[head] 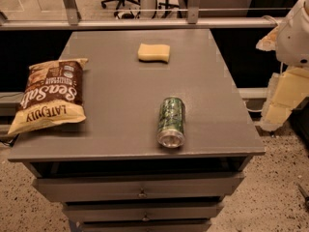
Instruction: Pick sponge
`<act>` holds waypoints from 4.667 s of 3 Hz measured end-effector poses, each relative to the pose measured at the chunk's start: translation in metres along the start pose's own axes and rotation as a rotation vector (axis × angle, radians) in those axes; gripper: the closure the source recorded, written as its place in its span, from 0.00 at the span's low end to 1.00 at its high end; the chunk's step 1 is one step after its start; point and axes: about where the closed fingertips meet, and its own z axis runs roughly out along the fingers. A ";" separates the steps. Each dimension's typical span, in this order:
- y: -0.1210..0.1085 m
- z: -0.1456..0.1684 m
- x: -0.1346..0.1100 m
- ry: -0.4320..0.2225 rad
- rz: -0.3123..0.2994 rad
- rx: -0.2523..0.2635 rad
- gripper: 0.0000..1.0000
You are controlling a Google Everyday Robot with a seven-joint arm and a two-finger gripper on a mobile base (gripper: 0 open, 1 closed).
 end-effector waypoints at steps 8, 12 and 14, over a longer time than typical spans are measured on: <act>-0.214 0.185 -0.195 -0.496 0.157 -0.035 0.00; -0.265 0.245 -0.202 -0.499 0.304 0.031 0.48; -0.257 0.217 -0.204 -0.568 0.289 -0.010 0.94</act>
Offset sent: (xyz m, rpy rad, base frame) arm 0.0423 0.0233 -0.0196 0.0944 -0.0052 0.0727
